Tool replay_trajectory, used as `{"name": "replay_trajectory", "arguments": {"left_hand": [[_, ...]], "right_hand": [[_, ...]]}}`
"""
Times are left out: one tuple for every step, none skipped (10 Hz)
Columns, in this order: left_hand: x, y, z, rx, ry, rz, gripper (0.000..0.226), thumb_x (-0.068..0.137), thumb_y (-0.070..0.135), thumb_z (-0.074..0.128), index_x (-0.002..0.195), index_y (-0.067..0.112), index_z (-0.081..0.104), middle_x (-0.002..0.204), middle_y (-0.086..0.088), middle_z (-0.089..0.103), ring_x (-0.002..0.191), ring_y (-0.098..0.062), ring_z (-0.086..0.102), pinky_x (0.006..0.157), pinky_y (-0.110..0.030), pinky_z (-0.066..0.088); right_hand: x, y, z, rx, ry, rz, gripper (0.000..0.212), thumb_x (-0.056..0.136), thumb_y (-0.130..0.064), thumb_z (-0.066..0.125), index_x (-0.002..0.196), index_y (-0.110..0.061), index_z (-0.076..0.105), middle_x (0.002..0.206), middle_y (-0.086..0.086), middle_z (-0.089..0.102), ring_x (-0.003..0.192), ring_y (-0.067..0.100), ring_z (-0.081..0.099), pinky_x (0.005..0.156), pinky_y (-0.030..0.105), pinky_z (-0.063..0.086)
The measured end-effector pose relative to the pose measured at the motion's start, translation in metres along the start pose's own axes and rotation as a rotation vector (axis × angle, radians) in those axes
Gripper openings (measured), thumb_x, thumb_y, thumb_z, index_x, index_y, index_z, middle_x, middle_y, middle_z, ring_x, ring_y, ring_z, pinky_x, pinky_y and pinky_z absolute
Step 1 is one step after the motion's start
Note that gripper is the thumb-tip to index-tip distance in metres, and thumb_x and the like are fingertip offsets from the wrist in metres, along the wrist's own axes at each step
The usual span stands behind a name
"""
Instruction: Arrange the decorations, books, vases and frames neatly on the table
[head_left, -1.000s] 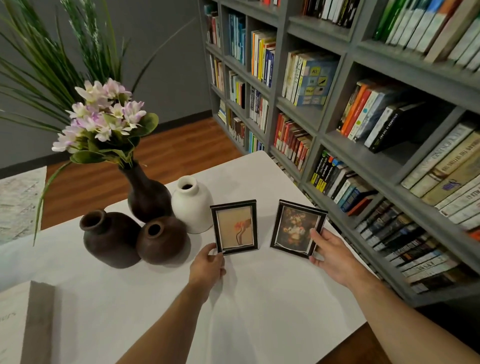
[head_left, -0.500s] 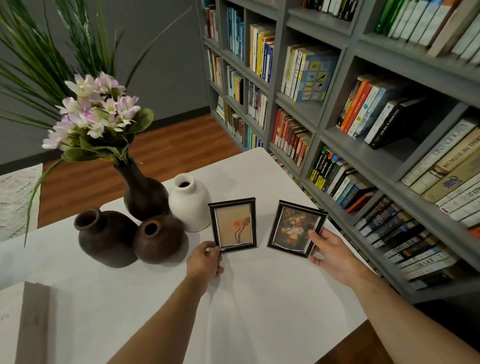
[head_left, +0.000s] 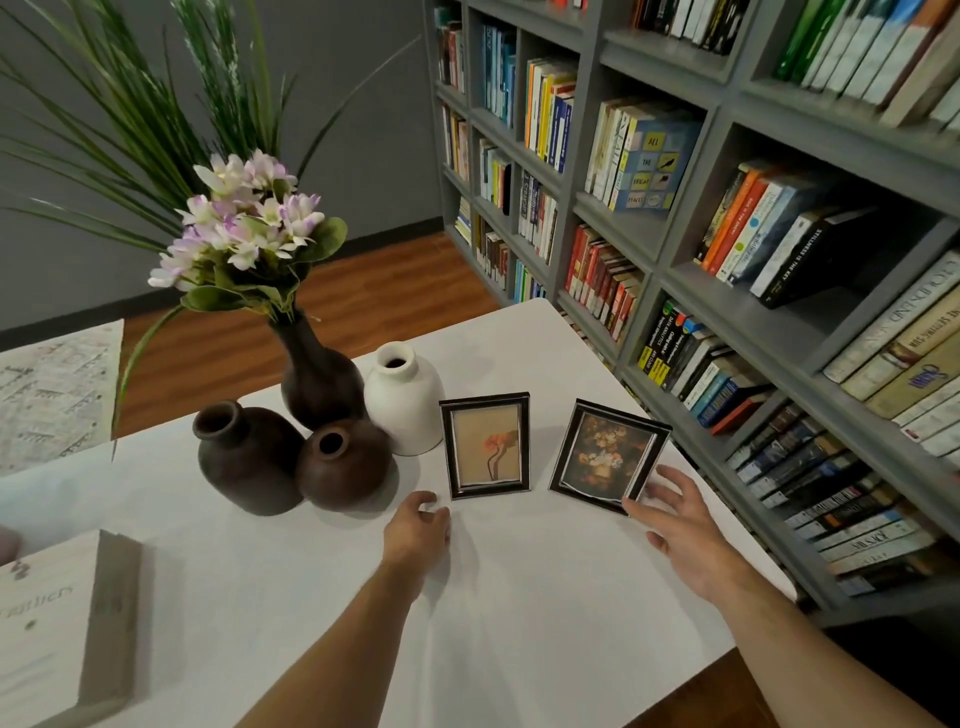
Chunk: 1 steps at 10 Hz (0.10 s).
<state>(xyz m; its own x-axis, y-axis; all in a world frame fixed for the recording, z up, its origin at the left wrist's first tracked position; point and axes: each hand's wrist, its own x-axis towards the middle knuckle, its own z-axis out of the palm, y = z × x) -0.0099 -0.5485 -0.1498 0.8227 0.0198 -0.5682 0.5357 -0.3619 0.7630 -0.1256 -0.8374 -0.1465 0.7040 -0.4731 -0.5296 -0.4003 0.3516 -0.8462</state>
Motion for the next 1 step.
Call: {"name": "replay_trajectory", "arguments": {"left_hand": [[-0.0137, -0.0112, -0.0087, 0.057, 0.005, 0.004, 0.028, 0.097, 0.015, 0.054, 0.124, 0.017, 0.057, 0.110, -0.013, 0.067, 0.089, -0.026, 0.067, 0.081, -0.032, 0.058]], "right_hand": [[-0.0108, 0.0165, 0.0019, -0.026, 0.155, -0.014, 0.069, 0.080, -0.007, 0.082, 0.133, -0.030, 0.044, 0.131, 0.003, 0.049, 0.117, 0.021, 0.050, 0.092, 0.038, 0.039]]}}
